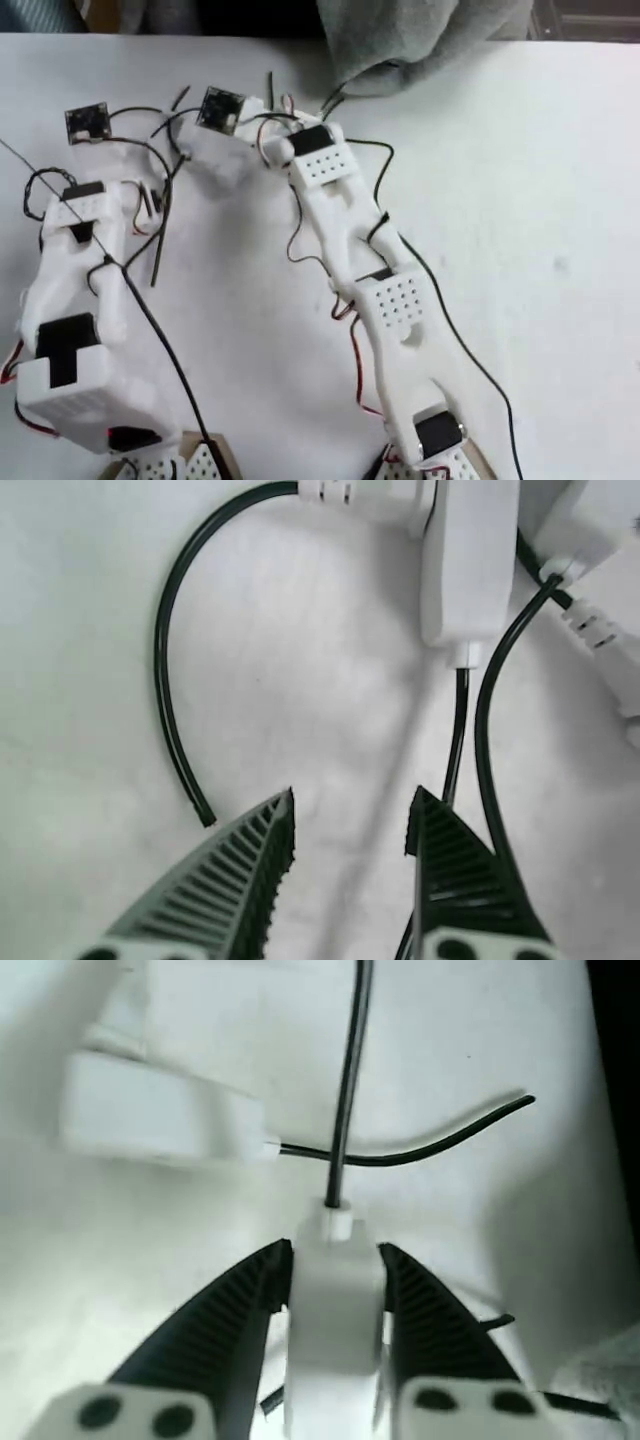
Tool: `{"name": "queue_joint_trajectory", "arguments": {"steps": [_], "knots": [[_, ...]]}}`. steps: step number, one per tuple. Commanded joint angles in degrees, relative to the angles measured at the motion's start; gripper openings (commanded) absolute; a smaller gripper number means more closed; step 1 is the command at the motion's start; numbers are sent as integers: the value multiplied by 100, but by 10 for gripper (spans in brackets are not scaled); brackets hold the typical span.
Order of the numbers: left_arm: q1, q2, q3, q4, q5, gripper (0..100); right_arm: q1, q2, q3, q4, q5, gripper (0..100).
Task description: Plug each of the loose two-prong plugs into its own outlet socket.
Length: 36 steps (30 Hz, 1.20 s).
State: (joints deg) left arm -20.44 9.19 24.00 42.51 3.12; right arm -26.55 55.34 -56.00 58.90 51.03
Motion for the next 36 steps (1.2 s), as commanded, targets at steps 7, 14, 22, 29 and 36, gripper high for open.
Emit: {"name": "queue_joint_trajectory", "arguments": {"steps": [7, 14, 22, 29, 36], "knots": [[92, -171, -26, -88, -44, 192, -31, -259, -1451, 1174, -1477, 279], [92, -171, -26, -97, -44, 192, -66, -251, -2136, 3090, -2022, 276], [92, -171, -26, -105, -44, 192, 75, -163, -2127, 3925, -2409, 276], [92, -171, -26, -105, -44, 192, 127, 418, -2127, 3837, -3763, 276], [92, -171, -26, -105, -44, 192, 127, 919, -2127, 3521, -4598, 276]]}}
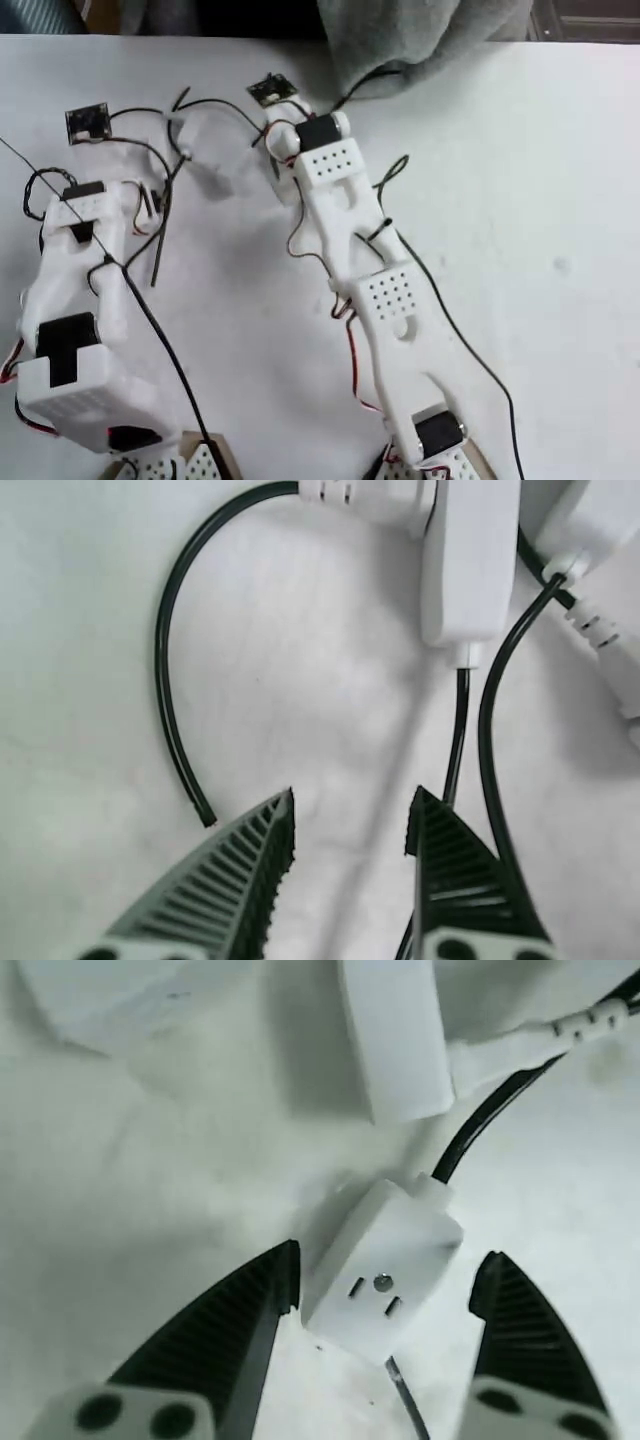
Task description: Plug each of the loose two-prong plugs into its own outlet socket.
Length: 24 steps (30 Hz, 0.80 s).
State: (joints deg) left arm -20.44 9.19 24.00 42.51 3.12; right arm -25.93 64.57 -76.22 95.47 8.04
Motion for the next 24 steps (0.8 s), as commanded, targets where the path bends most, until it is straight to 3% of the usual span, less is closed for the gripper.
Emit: {"name": "queue_joint_trajectory", "arguments": {"steps": [1, 3, 9, 15, 24], "knots": [[92, -171, -26, -105, -44, 192, 66, 48, -105, -145, -387, 276], [92, -171, -26, -105, -44, 192, 119, 154, -105, -136, -492, 257], [92, -171, -26, -105, -44, 192, 382, 259, -105, 40, -475, 62], [92, -171, -26, -105, -44, 192, 505, -57, -290, 295, 35, 53], [92, -171, -26, -105, -44, 192, 743, -1895, -237, 295, 62, 56]]}}
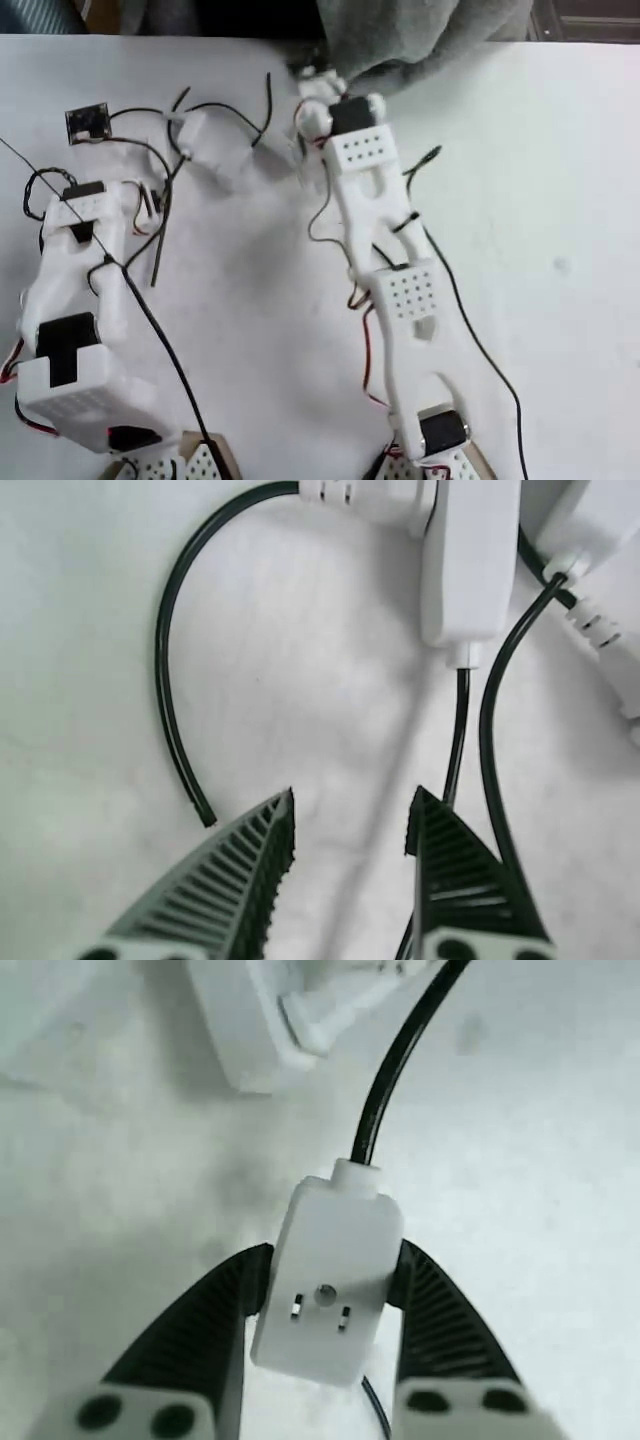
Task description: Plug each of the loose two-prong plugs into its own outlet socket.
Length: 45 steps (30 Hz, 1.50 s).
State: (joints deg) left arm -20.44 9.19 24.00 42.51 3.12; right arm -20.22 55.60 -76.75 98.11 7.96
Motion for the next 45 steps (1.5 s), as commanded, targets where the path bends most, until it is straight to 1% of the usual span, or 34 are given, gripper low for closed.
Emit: {"name": "queue_joint_trajectory", "arguments": {"steps": [1, 4, 7, 10, 18, 23, 27, 31, 36, 38, 41, 45], "knots": [[92, -171, -26, -105, -44, 192, 233, -1209, -185, 31, 167, 56], [92, -171, -26, -105, -44, 192, 400, -1824, -176, 40, 545, 56], [92, -171, -26, -105, -44, 192, 567, -2387, -97, 40, 747, 56], [92, -171, -26, -105, -44, 192, 611, -3064, 536, 40, 888, 56], [92, -171, -26, -105, -44, 192, 576, -5613, 3297, 40, 941, 56], [92, -163, -26, -105, -44, 192, 558, -7046, 5468, 13, 941, 56], [92, -163, -26, -105, -44, 192, 268, -7846, 7262, -92, 949, 56], [84, -163, -26, -97, -44, 192, -75, -8514, 9002, -769, 949, 56], [84, -163, -26, -97, -44, 192, -576, -9042, 11244, -2202, 949, 56], [84, -163, -26, -97, -44, 192, -796, -9086, 11974, -2730, 1125, 57], [84, -163, -26, -105, -44, 192, -1015, -9086, 12800, -3424, 1451, 57], [84, -163, -26, -105, -44, 192, -989, -9077, 13503, -4119, 1495, 57]]}}
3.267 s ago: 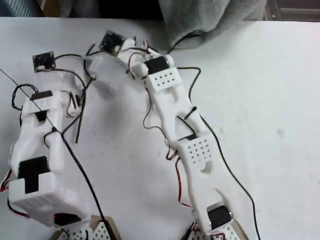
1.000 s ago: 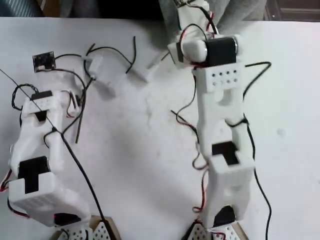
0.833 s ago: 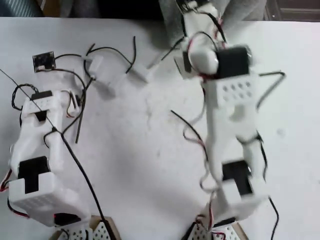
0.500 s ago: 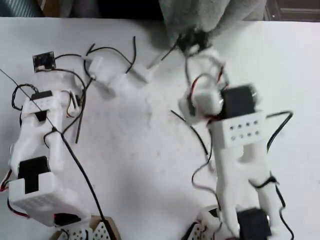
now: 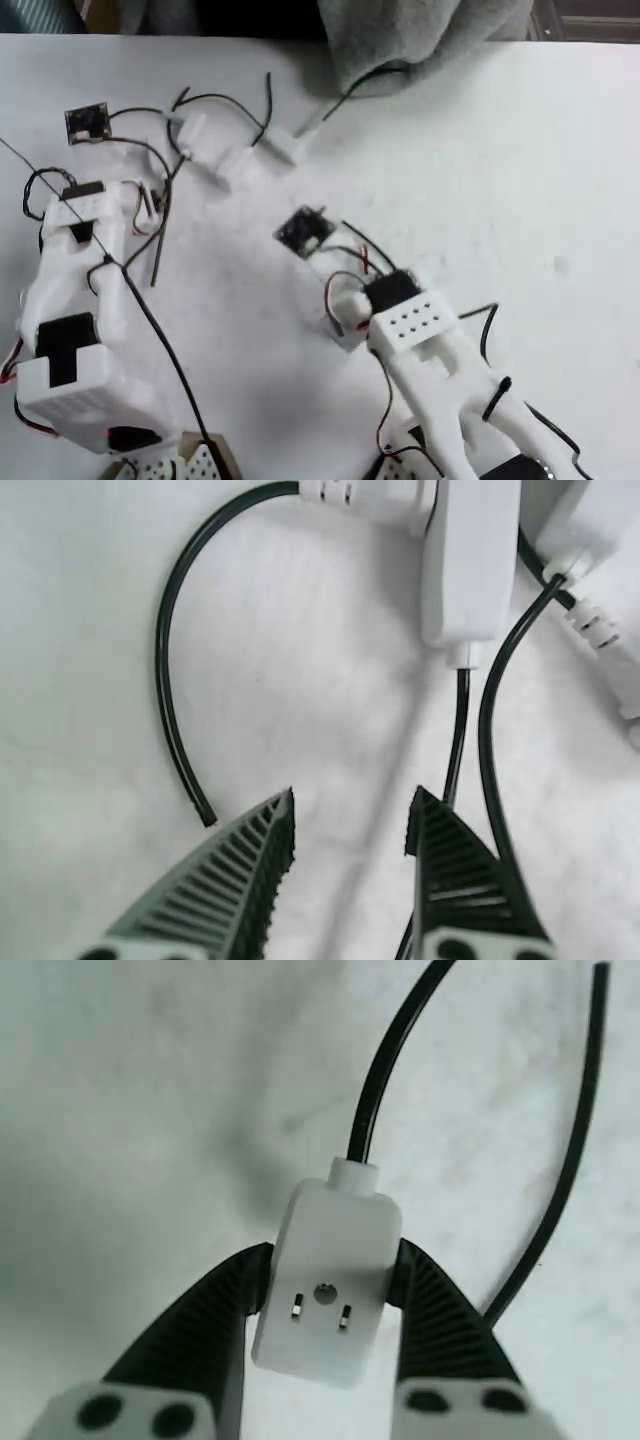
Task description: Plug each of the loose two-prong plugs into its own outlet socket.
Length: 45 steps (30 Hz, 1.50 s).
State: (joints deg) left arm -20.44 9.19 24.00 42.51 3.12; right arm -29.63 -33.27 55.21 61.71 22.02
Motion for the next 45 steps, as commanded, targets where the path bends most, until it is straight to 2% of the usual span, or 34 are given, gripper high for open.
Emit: {"name": "queue_joint_trajectory", "arguments": {"steps": [1, 8, 14, 19, 22, 27, 31, 45], "knots": [[84, -163, -26, -105, -44, 192, -40, -189, 475, -585, 97, 59], [84, -163, -26, -105, -44, 192, -40, -189, 1160, -963, 62, 181], [84, -163, -26, -105, -44, 192, -31, -251, 870, -708, 88, 248], [84, -163, -26, -105, -44, 192, -31, -382, -35, 356, 114, 252], [84, -163, -26, -105, -44, 192, 92, -479, -185, 602, 114, 252], [84, -163, -26, -105, -44, 192, 620, -435, 35, 567, 703, 252], [84, -163, -26, -105, -44, 192, 971, -435, 563, 163, 853, 252], [84, -163, -26, -79, -44, 192, 1156, -435, 1108, -259, 1310, 252]]}}
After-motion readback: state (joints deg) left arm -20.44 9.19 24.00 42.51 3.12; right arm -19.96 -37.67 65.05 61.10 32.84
